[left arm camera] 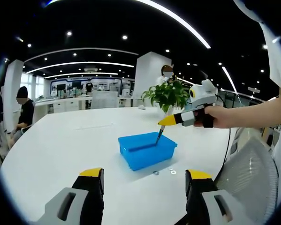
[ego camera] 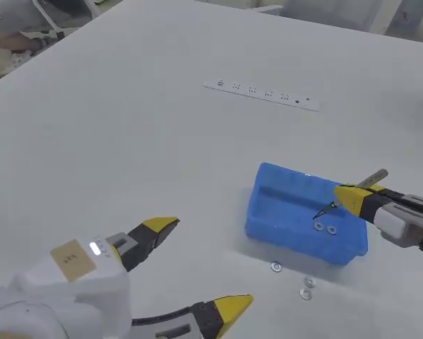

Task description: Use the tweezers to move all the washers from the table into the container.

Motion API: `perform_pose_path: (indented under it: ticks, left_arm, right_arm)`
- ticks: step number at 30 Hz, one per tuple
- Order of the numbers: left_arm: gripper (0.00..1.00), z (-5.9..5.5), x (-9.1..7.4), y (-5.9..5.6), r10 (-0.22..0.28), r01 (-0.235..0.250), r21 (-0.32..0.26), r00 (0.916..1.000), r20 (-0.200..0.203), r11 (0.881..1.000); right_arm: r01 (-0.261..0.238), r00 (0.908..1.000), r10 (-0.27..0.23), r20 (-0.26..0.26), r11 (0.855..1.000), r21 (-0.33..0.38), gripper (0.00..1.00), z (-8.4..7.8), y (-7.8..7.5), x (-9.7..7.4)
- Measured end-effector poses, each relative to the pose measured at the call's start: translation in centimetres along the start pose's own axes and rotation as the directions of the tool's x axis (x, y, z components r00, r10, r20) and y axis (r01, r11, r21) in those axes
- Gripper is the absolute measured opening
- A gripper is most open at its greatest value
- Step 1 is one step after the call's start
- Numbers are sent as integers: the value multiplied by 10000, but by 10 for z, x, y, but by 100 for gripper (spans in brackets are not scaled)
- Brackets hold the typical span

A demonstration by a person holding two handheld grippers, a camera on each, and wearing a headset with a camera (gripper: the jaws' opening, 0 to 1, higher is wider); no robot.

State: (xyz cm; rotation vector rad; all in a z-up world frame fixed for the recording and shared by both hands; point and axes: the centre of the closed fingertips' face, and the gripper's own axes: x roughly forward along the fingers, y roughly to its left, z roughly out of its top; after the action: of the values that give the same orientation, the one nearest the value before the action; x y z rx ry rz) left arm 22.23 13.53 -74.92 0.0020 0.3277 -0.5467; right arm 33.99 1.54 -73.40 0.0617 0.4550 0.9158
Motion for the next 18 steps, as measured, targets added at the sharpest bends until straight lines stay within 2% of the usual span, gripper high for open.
perform_pose_path:
  ticks: [4,8,12,16,18]
  left_arm:
    - [71,0,0,1,65,-65,-38,10000,6,10000]
    - [71,-1,0,1,101,-101,6,9999,-32,9999]
    - [70,-1,0,2,117,-118,-17,9999,-31,9999]
    - [70,-3,0,1,135,-134,82,9998,-144,9999]
    - [70,-3,0,1,129,-128,74,9998,-118,9999]
  right_arm:
    - [-371,9993,371,-104,9993,-1,3,-6,14,-5]
    - [-724,9956,719,-596,9974,-62,3,-24,27,-9]
    - [-749,9925,766,-950,9970,218,3,-45,32,-12]
    - [-727,9833,758,-1656,9970,249,3,-69,35,-15]
    - [-723,9811,769,-1777,9969,325,3,-76,36,-17]
